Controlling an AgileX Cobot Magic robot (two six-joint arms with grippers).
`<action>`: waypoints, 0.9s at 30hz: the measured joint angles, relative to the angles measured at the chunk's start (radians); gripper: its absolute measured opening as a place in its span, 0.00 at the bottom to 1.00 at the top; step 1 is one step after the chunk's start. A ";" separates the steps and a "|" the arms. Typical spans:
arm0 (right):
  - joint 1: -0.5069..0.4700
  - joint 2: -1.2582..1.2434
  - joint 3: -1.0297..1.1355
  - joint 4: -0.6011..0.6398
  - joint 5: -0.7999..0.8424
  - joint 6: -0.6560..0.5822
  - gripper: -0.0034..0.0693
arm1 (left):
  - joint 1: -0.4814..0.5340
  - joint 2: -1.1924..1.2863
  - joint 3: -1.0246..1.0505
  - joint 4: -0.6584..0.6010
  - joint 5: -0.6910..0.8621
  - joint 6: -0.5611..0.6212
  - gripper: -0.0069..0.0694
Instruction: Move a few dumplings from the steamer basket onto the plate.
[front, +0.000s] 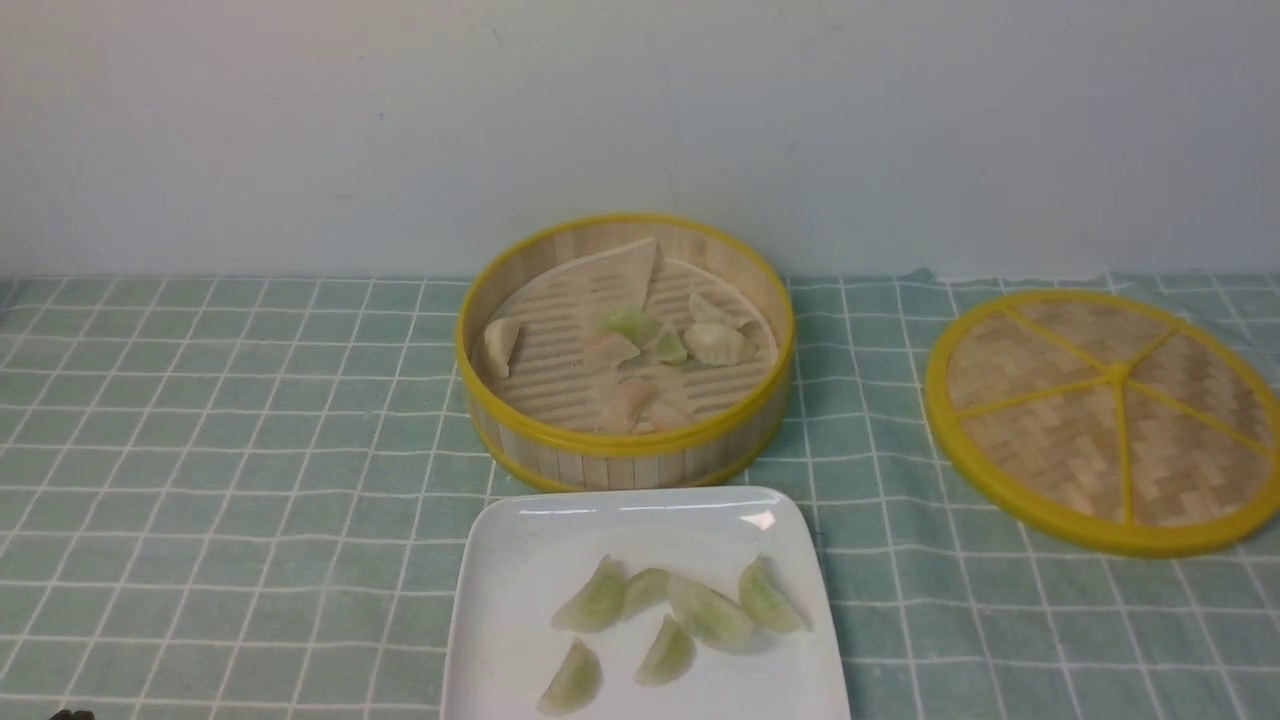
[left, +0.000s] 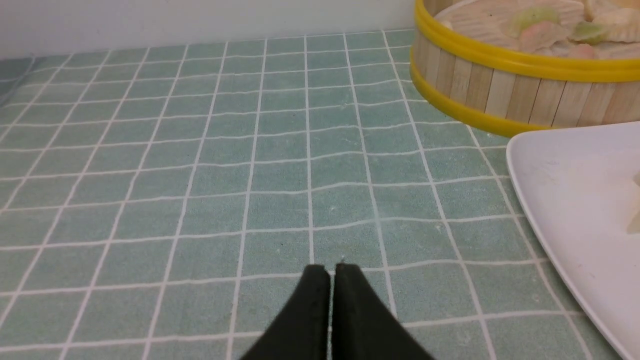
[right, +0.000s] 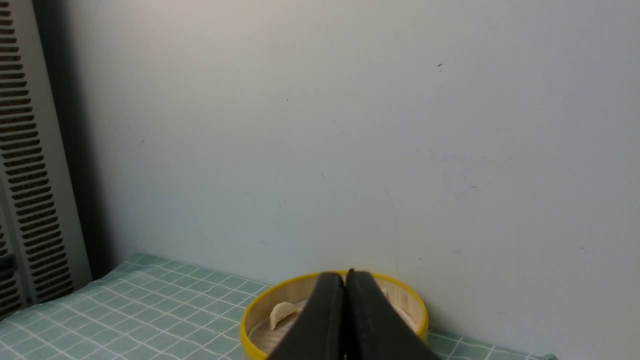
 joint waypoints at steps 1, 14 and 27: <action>0.000 0.000 0.000 0.000 0.000 0.000 0.03 | 0.000 0.000 0.000 0.000 0.000 0.000 0.08; 0.000 0.000 0.000 0.126 0.007 -0.070 0.03 | 0.000 0.000 0.000 0.000 0.000 0.000 0.08; -0.040 0.000 0.036 0.400 -0.001 -0.313 0.03 | 0.000 0.000 -0.001 0.000 0.002 0.000 0.08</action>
